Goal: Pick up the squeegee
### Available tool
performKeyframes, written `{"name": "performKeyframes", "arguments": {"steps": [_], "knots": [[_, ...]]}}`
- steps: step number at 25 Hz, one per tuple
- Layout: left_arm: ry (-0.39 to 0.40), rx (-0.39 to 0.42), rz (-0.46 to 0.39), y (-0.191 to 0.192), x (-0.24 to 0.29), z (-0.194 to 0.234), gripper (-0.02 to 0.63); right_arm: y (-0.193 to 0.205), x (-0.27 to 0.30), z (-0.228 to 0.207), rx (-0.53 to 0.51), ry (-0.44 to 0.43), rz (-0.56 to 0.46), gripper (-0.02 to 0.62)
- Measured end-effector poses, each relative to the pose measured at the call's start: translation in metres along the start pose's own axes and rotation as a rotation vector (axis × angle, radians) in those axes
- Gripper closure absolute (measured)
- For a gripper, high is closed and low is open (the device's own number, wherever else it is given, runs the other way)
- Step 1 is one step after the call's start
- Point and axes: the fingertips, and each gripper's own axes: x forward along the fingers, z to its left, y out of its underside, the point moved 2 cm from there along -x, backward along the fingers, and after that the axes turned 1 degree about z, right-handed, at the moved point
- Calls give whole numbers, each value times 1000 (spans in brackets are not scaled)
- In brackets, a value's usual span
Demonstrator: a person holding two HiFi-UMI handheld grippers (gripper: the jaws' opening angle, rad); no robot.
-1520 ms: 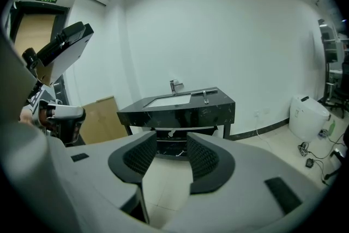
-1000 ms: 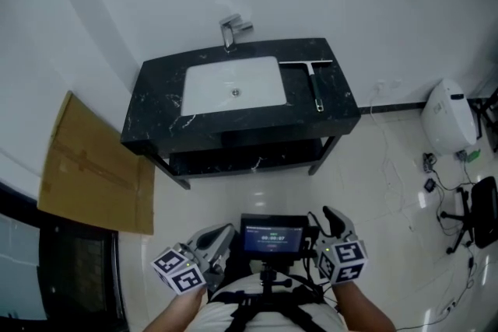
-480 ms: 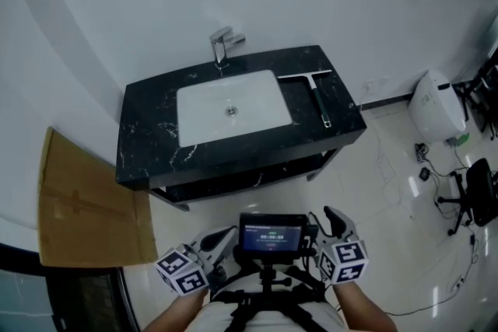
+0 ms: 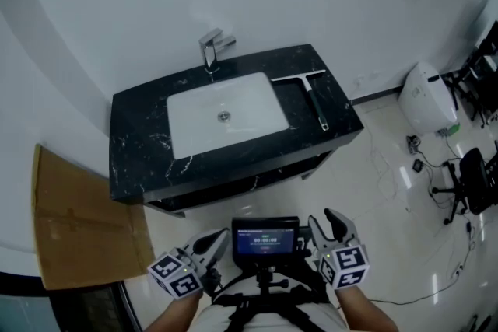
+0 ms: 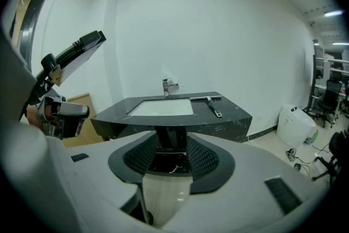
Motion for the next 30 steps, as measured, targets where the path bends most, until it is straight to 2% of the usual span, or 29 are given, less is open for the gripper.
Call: {"name": "performKeyframes", "arguments": {"steps": [8,12,17,23,30], "knots": [[-79,4,-69,-22,35,12,609,-24,20,-43,-24,-51,-14,417],[-101,18,-74,-30,64,9,609,-41,33,-68,-30,-85,-26,417],[-130,27,-123,-43,91,8,609,-51,56,-94,-35,-117,-26,417],[-151,6,-107,-47,97,20,609,-64,72,-96,-32,-128,-25,417],[-86,29,-70,-68,91,37,609,-80,83,-72,-23,-92,-42,417]]}}
